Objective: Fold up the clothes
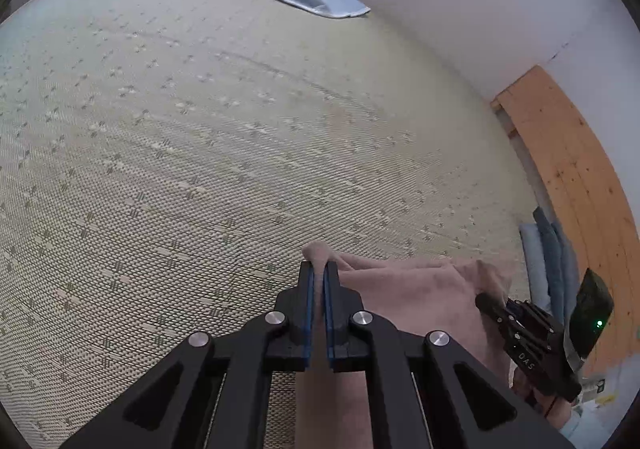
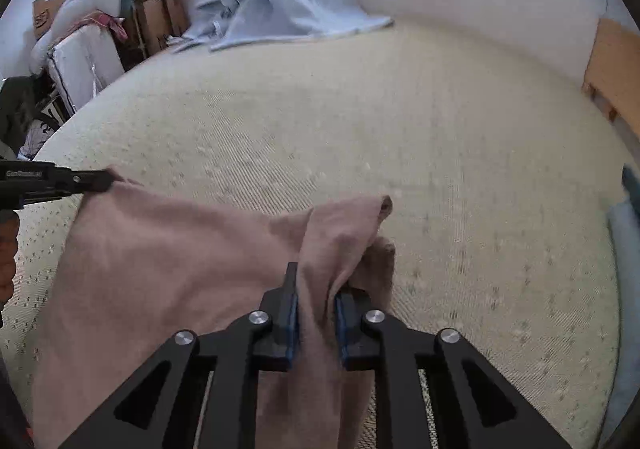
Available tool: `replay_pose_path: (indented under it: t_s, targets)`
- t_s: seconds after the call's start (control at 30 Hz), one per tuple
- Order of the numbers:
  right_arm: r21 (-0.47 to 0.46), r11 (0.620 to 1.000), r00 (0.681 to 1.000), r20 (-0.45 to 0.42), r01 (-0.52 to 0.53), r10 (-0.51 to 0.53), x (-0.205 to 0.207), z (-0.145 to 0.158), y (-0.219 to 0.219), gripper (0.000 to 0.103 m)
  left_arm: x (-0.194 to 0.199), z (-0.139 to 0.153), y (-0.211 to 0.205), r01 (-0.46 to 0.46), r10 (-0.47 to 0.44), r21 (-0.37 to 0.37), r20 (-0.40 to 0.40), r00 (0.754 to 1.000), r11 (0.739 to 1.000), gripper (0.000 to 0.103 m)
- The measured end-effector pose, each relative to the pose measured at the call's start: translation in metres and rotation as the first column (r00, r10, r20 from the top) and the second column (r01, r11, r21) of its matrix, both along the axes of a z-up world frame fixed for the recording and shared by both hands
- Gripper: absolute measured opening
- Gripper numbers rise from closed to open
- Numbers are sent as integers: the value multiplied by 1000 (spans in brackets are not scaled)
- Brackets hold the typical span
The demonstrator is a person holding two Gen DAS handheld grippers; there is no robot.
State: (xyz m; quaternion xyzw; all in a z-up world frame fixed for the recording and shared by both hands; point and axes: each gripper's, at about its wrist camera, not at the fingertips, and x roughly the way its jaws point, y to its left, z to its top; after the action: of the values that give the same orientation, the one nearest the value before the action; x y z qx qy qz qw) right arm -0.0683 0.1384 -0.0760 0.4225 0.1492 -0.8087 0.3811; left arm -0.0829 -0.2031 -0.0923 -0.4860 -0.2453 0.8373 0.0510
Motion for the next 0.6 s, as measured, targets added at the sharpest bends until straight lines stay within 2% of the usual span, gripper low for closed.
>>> replay_pose_path:
  t_s: [0.03, 0.13, 0.17, 0.23, 0.37, 0.6]
  targets:
    - [-21, 1000, 1000, 23, 13, -13, -6, 0, 6, 28, 1, 0, 0, -2, 2, 0, 3, 1000, 1000, 3]
    - [-69, 996, 997, 59, 58, -53, -22, 8, 25, 32, 2, -1, 3, -4, 4, -1, 10, 1000, 1000, 4]
    - [-75, 995, 996, 58, 73, -69, -27, 11, 31, 41, 0, -3, 3, -4, 4, -2, 12, 1000, 1000, 4]
    - [-97, 990, 993, 64, 105, -99, -34, 14, 40, 52, -3, -6, 4, -4, 4, -8, 18, 1000, 1000, 4]
    - [-124, 981, 981, 149, 147, -128, -47, 6, 47, 52, -5, -9, 9, -1, 1, -27, 18, 1000, 1000, 4]
    - [-183, 973, 963, 253, 139, -90, -54, -7, 40, 52, -17, -16, 11, 3, -2, -30, 22, 1000, 1000, 4]
